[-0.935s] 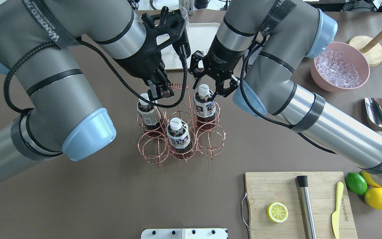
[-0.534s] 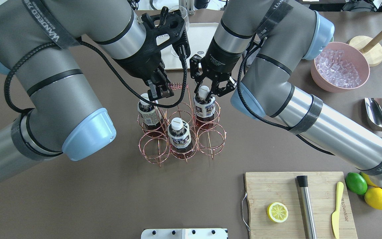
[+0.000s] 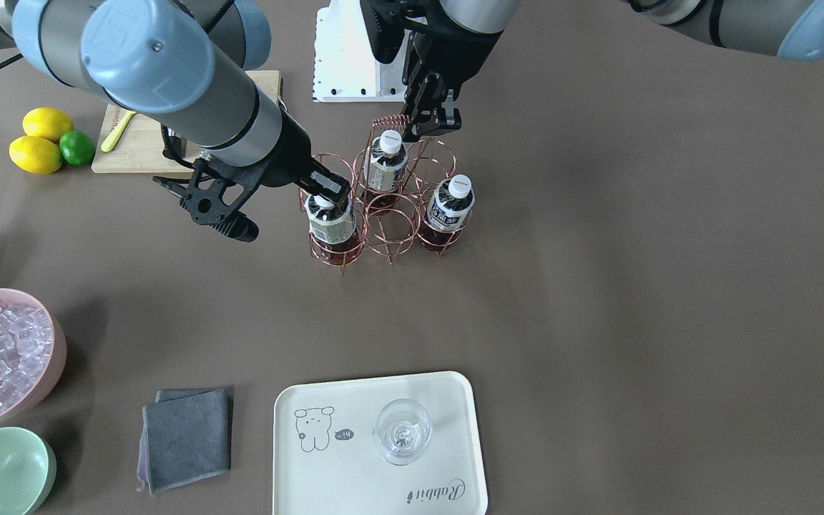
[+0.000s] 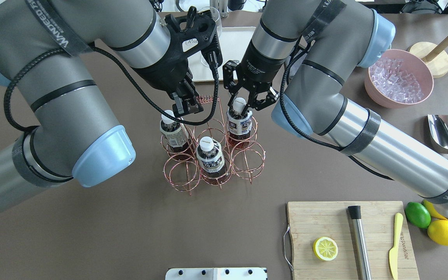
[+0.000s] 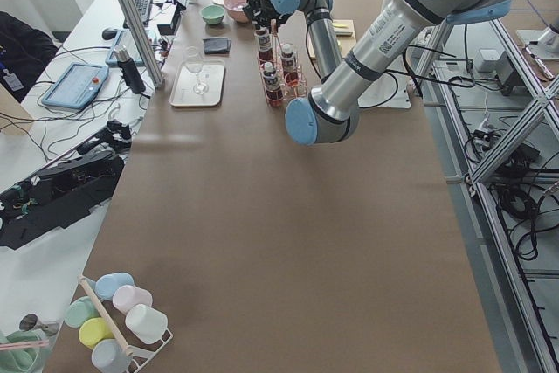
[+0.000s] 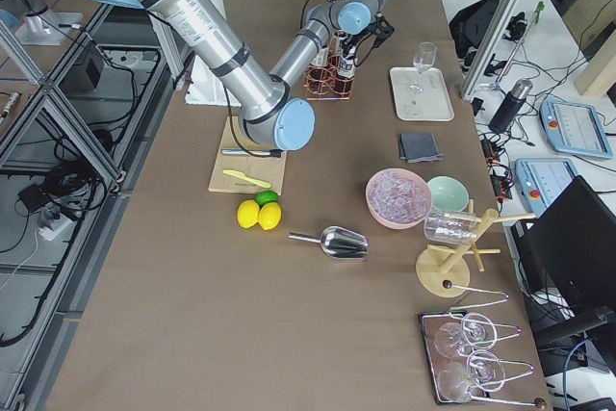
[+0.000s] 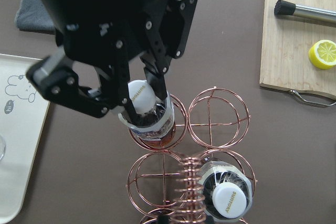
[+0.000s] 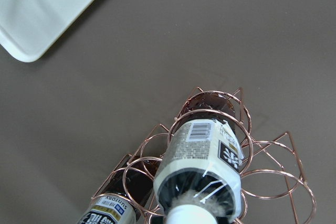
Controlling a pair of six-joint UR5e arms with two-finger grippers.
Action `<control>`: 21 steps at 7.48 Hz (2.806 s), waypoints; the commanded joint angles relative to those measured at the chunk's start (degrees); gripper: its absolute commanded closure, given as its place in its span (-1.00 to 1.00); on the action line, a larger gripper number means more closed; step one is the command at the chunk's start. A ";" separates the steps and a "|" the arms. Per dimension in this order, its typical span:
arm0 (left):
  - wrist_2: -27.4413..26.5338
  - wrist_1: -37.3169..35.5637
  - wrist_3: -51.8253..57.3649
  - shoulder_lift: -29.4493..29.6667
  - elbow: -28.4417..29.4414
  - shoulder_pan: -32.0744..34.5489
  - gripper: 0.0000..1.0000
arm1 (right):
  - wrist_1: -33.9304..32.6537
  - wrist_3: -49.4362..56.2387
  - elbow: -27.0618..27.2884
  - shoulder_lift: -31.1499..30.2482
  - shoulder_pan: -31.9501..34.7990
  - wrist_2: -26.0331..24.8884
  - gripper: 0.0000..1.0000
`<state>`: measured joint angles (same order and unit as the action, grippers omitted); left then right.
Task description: Take tea from basket to plate
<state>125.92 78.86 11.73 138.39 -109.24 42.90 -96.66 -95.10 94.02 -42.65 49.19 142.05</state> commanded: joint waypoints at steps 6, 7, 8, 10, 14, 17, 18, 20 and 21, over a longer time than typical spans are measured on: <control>0.20 -0.02 -0.04 -0.23 -0.88 0.16 1.00 | -10.03 13.03 -5.52 9.48 12.42 6.59 1.00; 0.12 -0.29 -0.04 -0.23 -1.84 0.16 1.00 | -6.55 19.27 -19.17 15.52 13.21 6.31 1.00; 0.12 -0.72 -0.13 -0.23 -3.16 0.16 1.00 | -0.43 24.82 -29.58 18.19 14.17 6.23 1.00; 0.38 -5.27 -0.21 -0.14 -8.76 1.39 1.00 | 4.89 34.48 -38.78 18.65 14.27 4.83 1.00; 9.05 -7.67 2.32 -3.97 -12.21 14.54 1.00 | 17.82 38.04 -54.11 24.28 10.41 -2.10 1.00; 16.45 -7.67 15.38 -13.92 -10.22 30.97 1.00 | 19.41 38.93 -55.70 24.28 9.53 -2.74 1.00; 16.47 -7.67 19.61 -13.94 -5.85 35.19 1.00 | 19.41 38.94 -55.78 24.54 9.18 -3.00 1.00; 15.77 -7.58 29.79 -13.41 2.68 37.60 1.00 | 19.32 38.94 -55.87 24.72 9.00 -3.00 1.00; 14.63 -7.24 33.32 -13.41 5.94 38.39 1.00 | 19.32 38.94 -55.87 24.72 8.91 -2.92 0.13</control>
<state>141.91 71.28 37.50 124.83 -109.80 79.30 -77.33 -56.18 38.21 -18.02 58.25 139.08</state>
